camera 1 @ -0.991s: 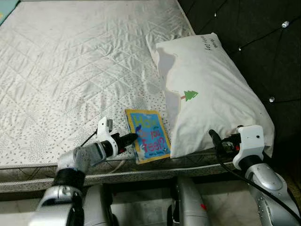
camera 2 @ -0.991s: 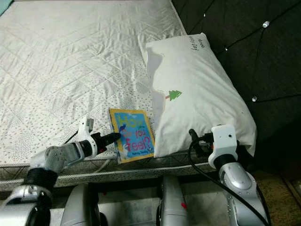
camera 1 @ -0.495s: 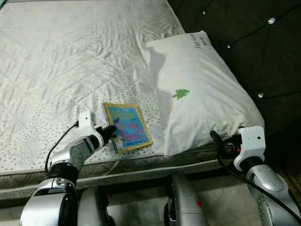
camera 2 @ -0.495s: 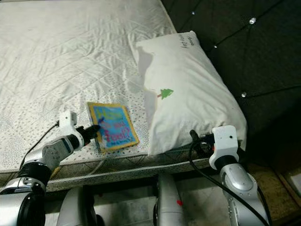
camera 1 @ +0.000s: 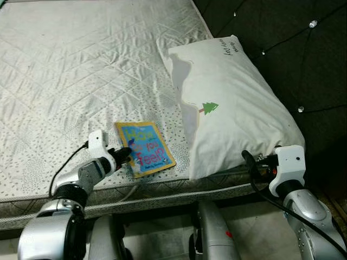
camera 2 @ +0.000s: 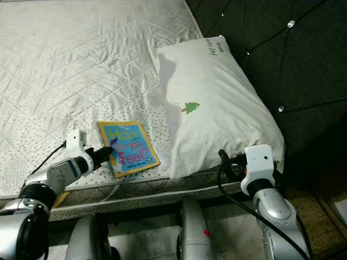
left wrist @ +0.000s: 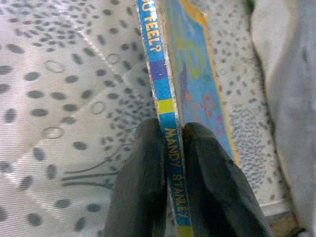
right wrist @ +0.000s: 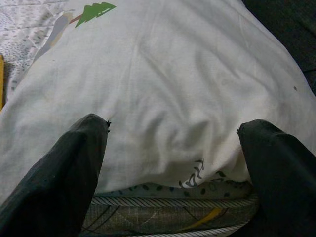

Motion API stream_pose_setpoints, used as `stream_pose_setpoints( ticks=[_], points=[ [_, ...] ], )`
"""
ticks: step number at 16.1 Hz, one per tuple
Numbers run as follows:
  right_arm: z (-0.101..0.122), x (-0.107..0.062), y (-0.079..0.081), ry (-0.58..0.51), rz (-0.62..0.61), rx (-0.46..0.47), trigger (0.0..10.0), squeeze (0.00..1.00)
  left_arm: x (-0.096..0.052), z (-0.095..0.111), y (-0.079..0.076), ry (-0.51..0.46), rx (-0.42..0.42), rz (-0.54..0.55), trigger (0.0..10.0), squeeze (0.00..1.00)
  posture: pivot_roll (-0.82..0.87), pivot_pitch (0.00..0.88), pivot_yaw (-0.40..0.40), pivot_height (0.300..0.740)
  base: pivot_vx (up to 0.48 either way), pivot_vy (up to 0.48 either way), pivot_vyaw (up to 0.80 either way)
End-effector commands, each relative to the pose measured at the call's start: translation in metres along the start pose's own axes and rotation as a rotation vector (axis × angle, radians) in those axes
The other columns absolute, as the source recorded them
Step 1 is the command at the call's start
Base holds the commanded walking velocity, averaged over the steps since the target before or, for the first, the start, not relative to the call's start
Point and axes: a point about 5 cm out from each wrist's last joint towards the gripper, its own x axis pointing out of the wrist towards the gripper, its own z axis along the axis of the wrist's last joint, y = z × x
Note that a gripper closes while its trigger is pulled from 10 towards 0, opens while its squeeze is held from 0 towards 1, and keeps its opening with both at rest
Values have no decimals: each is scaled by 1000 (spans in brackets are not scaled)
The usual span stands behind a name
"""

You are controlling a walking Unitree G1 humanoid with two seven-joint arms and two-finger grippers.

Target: Clean up the room

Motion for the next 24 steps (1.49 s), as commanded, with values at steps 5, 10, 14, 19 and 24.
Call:
stream_pose_setpoints(
  ticks=[5,10,14,19,24],
  points=[
    [3,-1,-3,-11,-12,-5,10000,0,-18,8,40,34,141,236,10000,1000,-217,182,-37,580,0,0,0],
    [2,-2,-3,-10,-14,-2,10000,0,-35,10,66,92,296,335,10000,1000,-213,184,-31,580,0,0,0],
    [0,-3,-1,-5,-17,3,10000,0,-39,20,71,-34,262,457,10000,1000,-195,185,-24,580,0,0,0],
    [-2,-7,-3,1,-25,8,10000,0,-43,17,78,-49,220,498,10000,1000,-206,198,-18,580,0,0,0],
    [-7,-23,-6,33,-28,5,10000,0,-51,36,84,-118,228,576,10000,1000,-218,241,-23,580,0,0,0]
  ],
)
